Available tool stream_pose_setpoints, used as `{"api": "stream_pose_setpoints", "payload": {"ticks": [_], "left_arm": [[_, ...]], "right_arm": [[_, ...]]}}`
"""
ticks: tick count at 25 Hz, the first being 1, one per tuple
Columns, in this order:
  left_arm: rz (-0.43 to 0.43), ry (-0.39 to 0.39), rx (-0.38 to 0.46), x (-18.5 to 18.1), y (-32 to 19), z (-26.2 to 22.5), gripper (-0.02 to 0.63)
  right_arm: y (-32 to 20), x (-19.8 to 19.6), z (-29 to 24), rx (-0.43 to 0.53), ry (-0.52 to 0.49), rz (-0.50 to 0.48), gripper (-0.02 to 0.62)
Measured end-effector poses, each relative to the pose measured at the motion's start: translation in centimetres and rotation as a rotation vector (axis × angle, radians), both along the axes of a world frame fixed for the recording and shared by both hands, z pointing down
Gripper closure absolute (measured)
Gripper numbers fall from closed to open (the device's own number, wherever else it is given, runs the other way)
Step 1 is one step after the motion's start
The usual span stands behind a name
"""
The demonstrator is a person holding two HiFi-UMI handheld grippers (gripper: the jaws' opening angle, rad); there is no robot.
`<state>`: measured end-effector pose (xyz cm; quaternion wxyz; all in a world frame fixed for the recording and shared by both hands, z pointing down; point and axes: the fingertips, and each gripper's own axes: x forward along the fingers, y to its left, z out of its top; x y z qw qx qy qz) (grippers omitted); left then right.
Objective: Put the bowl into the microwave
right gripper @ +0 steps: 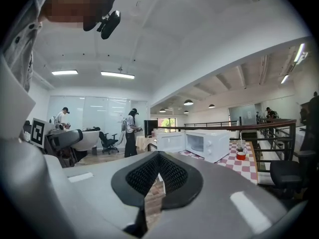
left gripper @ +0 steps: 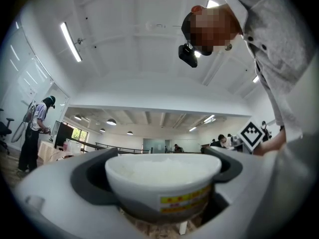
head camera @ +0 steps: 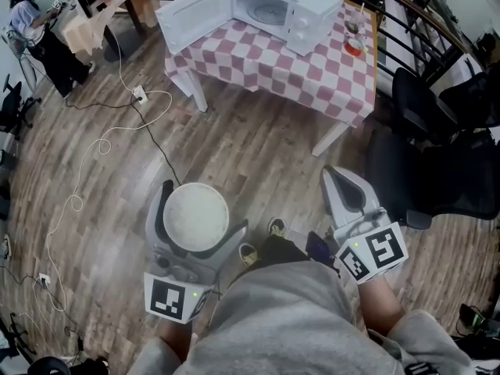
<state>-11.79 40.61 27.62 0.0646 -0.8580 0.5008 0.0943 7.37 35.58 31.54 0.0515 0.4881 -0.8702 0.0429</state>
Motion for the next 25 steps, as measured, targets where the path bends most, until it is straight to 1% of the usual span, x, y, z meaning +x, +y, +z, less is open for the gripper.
{"api": "stream_pose_setpoints", "payload": {"ticks": [7, 14, 20, 25], "left_arm": [[-0.007, 0.011, 0.006, -0.6, 0.0, 0.1, 0.063], [-0.016, -0.008, -0.004, -1.1, -1.2, 0.4, 0.063], [-0.018, -0.022, -0.006, -0.6, -4.1, 0.7, 0.064], [-0.015, -0.024, 0.001, -0.2, -7.5, 0.2, 0.064]], "right_arm": [[0.0, -1.1, 0.4, 0.000, 0.009, -0.012, 0.597], [-1.7, -1.9, 0.9, -0.004, -0.008, -0.024, 0.597], [-4.8, -1.9, 1.6, -0.011, -0.029, -0.024, 0.597], [-8.6, -1.8, 2.1, -0.025, -0.044, -0.025, 0.597]]}}
